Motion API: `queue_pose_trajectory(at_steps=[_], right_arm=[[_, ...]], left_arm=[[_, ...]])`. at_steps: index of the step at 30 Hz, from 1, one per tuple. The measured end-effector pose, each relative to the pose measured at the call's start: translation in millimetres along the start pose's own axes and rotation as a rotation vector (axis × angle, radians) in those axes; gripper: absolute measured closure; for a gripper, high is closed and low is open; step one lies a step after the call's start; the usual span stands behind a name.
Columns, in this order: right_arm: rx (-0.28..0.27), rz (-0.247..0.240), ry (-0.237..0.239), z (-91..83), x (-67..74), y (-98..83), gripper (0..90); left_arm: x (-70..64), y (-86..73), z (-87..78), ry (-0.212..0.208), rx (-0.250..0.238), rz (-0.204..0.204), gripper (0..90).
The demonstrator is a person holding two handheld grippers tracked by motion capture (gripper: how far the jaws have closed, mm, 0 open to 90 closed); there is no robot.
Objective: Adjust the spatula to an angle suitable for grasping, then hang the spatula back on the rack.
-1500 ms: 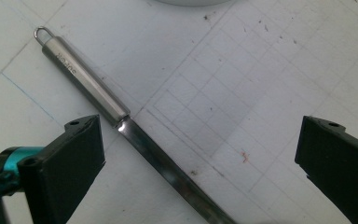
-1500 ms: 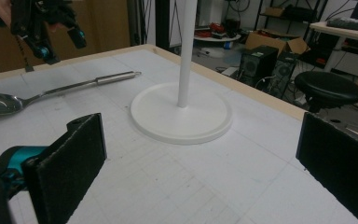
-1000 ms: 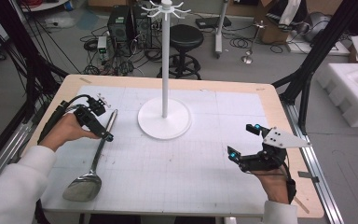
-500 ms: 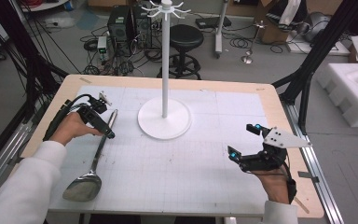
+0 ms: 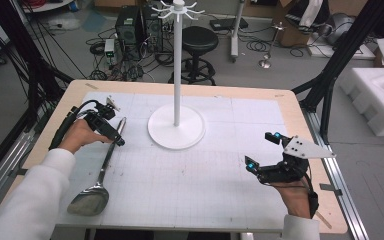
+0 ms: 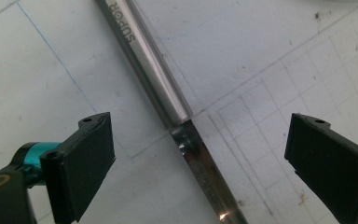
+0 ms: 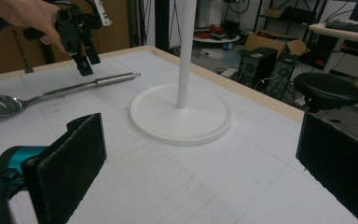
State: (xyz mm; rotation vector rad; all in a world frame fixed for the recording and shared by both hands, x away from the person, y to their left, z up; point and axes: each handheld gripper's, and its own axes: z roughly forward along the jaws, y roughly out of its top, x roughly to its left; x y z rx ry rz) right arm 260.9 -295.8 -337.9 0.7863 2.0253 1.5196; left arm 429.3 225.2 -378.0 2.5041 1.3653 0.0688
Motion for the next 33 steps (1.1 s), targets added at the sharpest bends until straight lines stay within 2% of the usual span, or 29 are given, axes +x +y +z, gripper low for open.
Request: queue_pose_trajectory(at_steps=[1,5,12,19,28,33], right_arm=[[0.000,0.000,0.000,0.0,0.0,0.0,0.5],[-0.003,0.006,-0.003,-1.6,-2.1,0.5,0.5],[-0.007,-0.009,-0.008,-1.7,-1.9,3.8,0.5],[0.005,-0.017,0.007,5.9,0.9,3.7,0.5],[0.017,-0.023,0.012,8.1,2.3,3.5,0.5],[0.016,-0.024,0.013,7.9,2.4,3.7,0.5]], left_arm=[[0.0,0.0,0.0,0.000,0.000,0.000,8.6],[7.7,3.3,2.6,0.001,-0.016,-0.045,8.6],[10.0,5.3,5.6,-0.002,-0.029,-0.056,8.6],[13.3,4.6,3.5,0.000,-0.046,-0.065,8.6],[16.4,6.4,9.2,0.003,-0.022,-0.084,11.1],[16.1,9.2,13.0,0.016,-0.010,-0.113,12.7]])
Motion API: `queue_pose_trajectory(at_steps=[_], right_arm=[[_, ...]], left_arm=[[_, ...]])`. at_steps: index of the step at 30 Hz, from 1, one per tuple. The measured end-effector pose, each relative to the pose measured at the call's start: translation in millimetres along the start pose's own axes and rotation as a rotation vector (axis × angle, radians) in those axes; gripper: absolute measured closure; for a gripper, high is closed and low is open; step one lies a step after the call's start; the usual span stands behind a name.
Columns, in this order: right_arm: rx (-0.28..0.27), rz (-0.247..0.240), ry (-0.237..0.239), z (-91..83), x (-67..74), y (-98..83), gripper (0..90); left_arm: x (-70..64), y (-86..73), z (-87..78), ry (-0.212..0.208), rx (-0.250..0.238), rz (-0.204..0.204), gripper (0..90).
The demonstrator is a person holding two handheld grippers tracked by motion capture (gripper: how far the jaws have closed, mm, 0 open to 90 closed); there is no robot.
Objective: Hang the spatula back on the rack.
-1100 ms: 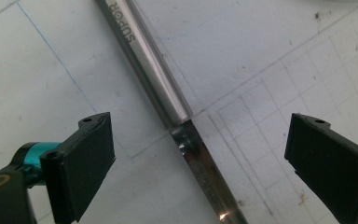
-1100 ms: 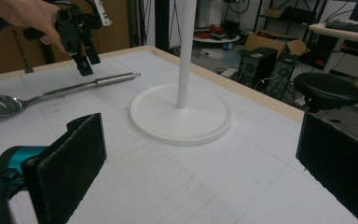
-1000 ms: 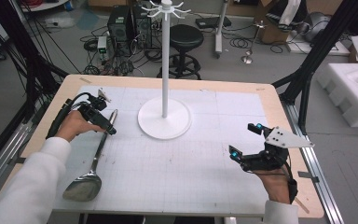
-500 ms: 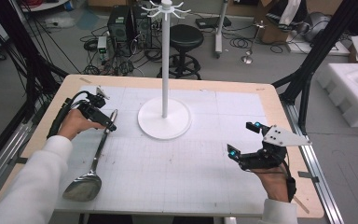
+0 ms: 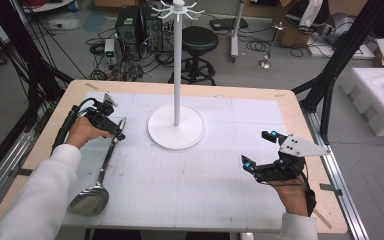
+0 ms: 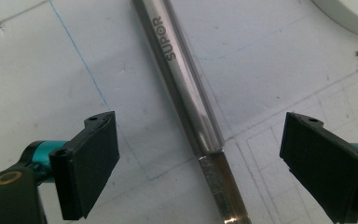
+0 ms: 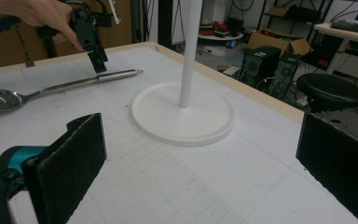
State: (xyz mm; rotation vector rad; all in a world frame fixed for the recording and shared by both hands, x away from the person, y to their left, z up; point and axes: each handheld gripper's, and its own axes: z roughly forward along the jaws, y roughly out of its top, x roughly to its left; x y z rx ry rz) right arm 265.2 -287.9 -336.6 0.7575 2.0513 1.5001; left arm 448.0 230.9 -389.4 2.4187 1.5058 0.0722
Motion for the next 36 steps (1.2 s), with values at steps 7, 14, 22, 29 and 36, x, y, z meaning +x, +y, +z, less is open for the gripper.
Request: queue_pose_trajectory(at_steps=[7,14,22,29,36], right_arm=[[-0.003,0.005,-0.002,-1.1,-0.9,-0.2,0.5],[-0.006,0.005,-0.006,-2.0,-2.1,-0.7,0.5],[-0.006,0.006,-0.002,-1.2,-1.7,-0.7,0.5],[-0.005,0.006,0.002,0.3,-1.9,-1.3,0.5],[-0.004,0.009,0.004,0.6,-2.7,-1.5,0.5]], left_arm=[[-0.4,3.2,5.8,0.003,0.027,-0.029,23.1],[-1.4,4.8,8.9,0.004,0.043,-0.033,32.2],[-1.2,7.0,14.5,0.014,0.072,-0.062,44.0],[-3.3,9.2,18.4,0.023,0.083,-0.060,49.0],[-3.7,10.5,20.6,0.030,0.095,-0.066,57.7]])
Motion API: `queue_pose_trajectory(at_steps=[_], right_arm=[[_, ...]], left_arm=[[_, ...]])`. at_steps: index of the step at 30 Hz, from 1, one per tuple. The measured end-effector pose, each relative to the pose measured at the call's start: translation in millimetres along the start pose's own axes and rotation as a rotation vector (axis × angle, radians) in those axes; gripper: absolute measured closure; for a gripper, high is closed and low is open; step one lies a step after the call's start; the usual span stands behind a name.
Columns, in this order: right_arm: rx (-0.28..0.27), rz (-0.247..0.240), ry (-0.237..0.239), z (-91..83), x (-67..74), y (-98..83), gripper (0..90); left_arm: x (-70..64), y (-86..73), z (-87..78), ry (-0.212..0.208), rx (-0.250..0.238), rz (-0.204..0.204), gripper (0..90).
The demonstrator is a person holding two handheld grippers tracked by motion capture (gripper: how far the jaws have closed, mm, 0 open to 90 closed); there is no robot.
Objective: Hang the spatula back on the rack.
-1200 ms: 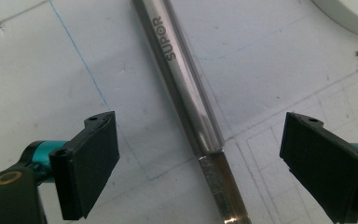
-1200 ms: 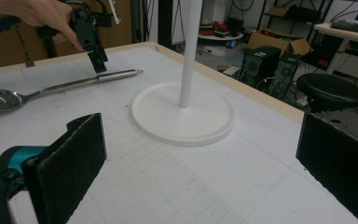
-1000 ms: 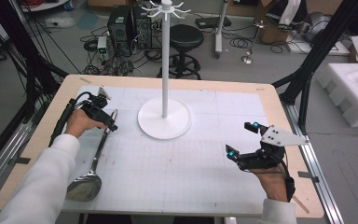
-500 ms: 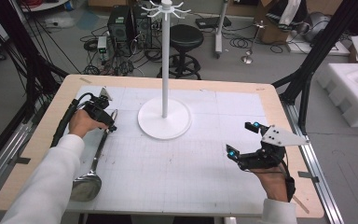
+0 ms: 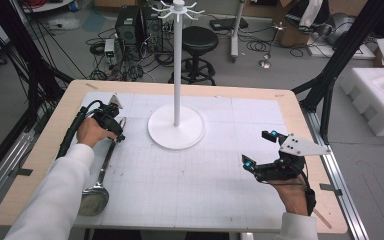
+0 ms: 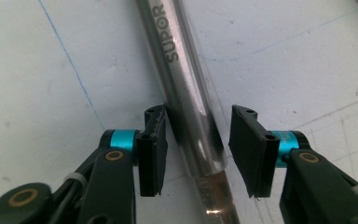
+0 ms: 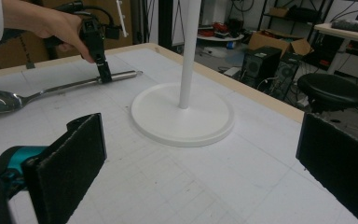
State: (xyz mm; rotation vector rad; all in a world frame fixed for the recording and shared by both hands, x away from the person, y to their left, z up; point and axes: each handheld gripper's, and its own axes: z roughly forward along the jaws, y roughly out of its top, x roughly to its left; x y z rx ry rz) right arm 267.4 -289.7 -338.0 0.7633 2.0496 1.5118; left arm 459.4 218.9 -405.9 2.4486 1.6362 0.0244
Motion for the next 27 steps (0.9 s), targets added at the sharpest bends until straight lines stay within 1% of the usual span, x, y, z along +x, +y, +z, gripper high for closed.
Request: queue_pose_trajectory(at_steps=[3,5,6,8,10,12,13,15,17,19,20,21,22,23,24,25,26,27], right_arm=[[0.002,0.004,-0.002,0.0,-0.3,-0.3,0.5],[0.002,0.004,0.000,0.6,-0.5,-0.6,0.5],[-0.001,-0.003,-0.001,1.1,-0.9,-0.6,0.5],[0.002,-0.001,0.002,1.2,-0.6,-0.7,0.5],[0.002,0.000,0.002,1.3,-0.2,-0.5,0.5],[0.002,0.002,0.002,1.2,-0.1,-0.4,0.5],[-0.002,0.000,0.000,1.2,-0.4,-0.3,0.5],[-0.003,-0.001,0.001,1.1,-0.6,-0.3,0.5],[-0.002,-0.001,0.001,1.3,-0.9,-0.4,0.5],[0.003,0.001,0.000,1.4,-0.9,-0.4,0.5],[-0.002,-0.002,0.000,1.5,-0.8,-0.2,0.5],[-0.002,-0.002,0.000,1.5,-0.8,-0.2,0.5],[-0.002,-0.002,-0.001,1.5,-0.7,-0.1,0.5],[-0.001,0.001,0.000,1.3,-0.3,0.1,0.5],[-0.005,-0.004,0.000,1.5,-0.3,0.4,0.5],[-0.002,-0.002,0.000,1.3,0.3,0.7,0.5],[-0.007,-0.007,0.002,1.4,0.5,1.4,0.5],[-0.007,-0.007,0.002,1.4,0.5,1.4,0.5]], left_arm=[[-0.2,0.2,0.7,0.009,0.005,-0.003,59.7],[-2.1,1.0,2.2,0.020,0.007,-0.017,60.9],[-2.7,1.6,2.6,0.027,0.011,-0.017,61.2],[-3.4,2.0,3.3,0.032,0.011,-0.017,61.5],[-3.7,2.7,3.2,0.036,0.017,-0.027,62.4],[-3.6,3.0,3.0,0.036,0.021,-0.034,62.6],[-3.5,3.2,3.2,0.031,0.022,-0.052,62.9],[-2.4,3.6,3.0,0.021,0.023,-0.065,63.6],[-2.5,4.6,2.1,0.022,0.018,-0.072,64.4],[-4.8,6.4,1.1,0.020,0.013,-0.060,65.8],[-9.2,8.3,-1.5,0.015,0.005,-0.044,67.7],[-9.2,8.3,-1.5,0.015,0.005,-0.044,68.4],[-11.7,9.1,-3.6,0.018,0.001,-0.028,68.4],[-14.4,9.5,-5.7,0.032,-0.005,-0.002,68.8],[-15.8,10.1,-8.1,0.038,-0.005,0.006,68.9],[-16.2,10.1,-10.8,0.031,-0.004,0.010,68.9],[-15.4,8.9,-16.0,0.024,-0.019,0.015,69.0],[-15.4,8.9,-16.0,0.024,-0.019,0.015,69.0]])
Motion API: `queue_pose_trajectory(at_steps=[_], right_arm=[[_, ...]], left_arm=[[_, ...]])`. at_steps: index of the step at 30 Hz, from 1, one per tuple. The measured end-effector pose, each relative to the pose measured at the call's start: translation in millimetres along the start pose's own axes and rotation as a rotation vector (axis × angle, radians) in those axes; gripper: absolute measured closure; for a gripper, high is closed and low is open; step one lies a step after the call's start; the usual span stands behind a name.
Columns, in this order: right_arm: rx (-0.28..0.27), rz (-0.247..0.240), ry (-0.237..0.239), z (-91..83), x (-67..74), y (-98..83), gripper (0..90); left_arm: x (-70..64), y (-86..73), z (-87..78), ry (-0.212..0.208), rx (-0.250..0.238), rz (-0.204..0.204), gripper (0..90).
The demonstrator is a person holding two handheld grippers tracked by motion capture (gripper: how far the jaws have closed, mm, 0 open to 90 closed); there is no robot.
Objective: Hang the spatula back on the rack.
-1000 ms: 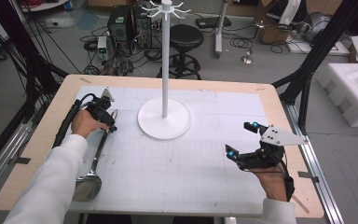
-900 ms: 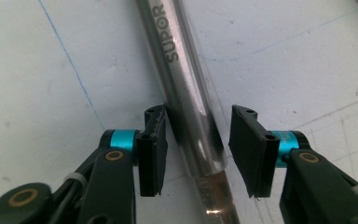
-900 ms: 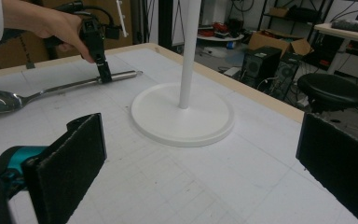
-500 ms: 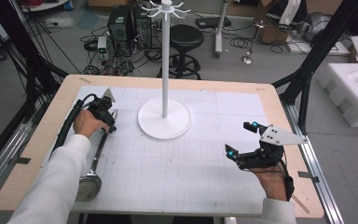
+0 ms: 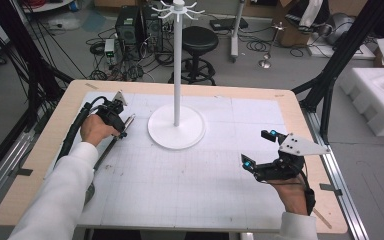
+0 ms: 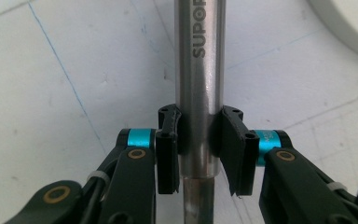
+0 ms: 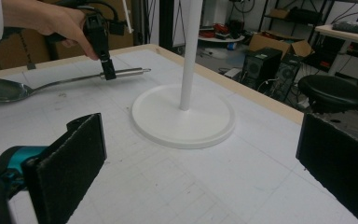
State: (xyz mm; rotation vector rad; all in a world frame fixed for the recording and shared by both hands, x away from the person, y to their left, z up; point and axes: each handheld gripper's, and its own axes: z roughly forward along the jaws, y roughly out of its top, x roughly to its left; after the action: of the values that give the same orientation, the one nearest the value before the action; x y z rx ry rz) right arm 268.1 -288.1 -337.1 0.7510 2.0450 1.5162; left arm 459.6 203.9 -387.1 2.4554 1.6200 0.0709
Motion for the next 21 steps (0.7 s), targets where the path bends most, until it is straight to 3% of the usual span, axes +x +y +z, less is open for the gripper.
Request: queue_pose_trajectory(at_steps=[7,15,18,21], right_arm=[[-0.003,-0.002,0.000,-1.0,1.0,1.9,0.5],[-0.007,-0.006,0.000,-0.4,1.9,4.1,0.5],[-0.008,-0.010,0.001,0.2,2.2,4.7,0.5],[-0.008,-0.014,0.002,1.3,3.5,6.2,0.5]], left_arm=[[2.1,-6.4,-17.0,-0.042,-0.057,0.019,69.0],[-0.5,-16.7,-42.0,-0.066,-0.159,0.116,69.1],[-0.3,-19.0,-46.7,-0.076,-0.179,0.131,69.1],[-1.2,-21.2,-54.5,-0.078,-0.200,0.175,69.1]])
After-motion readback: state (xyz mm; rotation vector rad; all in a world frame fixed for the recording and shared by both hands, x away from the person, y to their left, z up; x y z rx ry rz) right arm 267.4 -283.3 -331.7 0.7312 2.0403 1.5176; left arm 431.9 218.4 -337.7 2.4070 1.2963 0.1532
